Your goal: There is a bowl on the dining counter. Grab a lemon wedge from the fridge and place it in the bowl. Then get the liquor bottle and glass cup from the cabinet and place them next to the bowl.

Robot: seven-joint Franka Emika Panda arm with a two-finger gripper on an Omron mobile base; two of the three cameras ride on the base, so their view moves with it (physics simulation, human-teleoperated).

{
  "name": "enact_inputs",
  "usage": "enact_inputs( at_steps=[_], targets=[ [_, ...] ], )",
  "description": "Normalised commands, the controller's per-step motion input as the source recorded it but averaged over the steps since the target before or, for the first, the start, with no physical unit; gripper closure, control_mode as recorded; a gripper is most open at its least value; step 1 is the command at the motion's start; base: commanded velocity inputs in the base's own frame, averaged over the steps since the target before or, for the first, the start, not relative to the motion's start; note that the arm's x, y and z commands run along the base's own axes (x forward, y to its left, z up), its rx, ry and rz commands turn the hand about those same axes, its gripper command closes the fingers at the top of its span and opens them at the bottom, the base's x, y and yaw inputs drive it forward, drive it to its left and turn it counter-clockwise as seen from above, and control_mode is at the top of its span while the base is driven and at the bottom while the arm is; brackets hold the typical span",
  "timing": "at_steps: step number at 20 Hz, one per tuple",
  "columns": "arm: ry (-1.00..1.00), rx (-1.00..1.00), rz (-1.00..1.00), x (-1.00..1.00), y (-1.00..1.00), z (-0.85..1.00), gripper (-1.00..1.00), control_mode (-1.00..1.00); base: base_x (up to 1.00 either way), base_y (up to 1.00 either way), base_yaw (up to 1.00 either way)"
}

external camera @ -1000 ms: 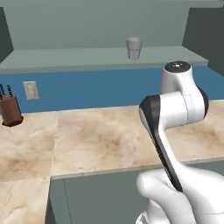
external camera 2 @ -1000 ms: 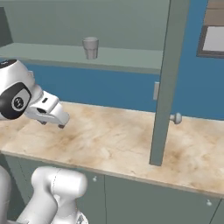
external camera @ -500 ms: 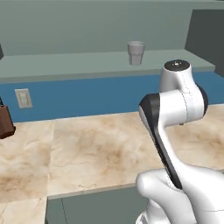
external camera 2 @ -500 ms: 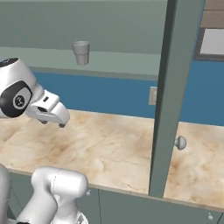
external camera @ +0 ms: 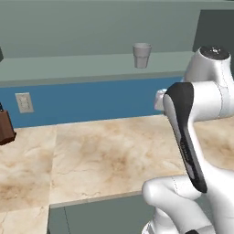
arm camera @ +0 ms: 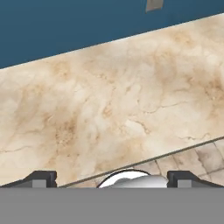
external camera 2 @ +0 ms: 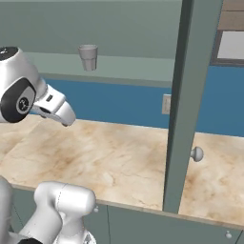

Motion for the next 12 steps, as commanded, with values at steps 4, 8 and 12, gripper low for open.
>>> enact_inputs(
  at_steps=[4, 8, 12],
  targets=[
    [-0.18, 0.18, 0.00, 0.00, -0.12, 0.60, -1.00, -1.00, 0.00, 0.00, 0.00],
    [-0.18, 0.14, 0.00, 0.00, -0.15, 0.47, -1.00, -1.00, 0.00, 0.00, 0.00],
    [-0.25, 0.11, 0.00, 0.06, -0.09, 0.35, -1.00, -1.00, 0.00, 0.00, 0.00]
  ],
)
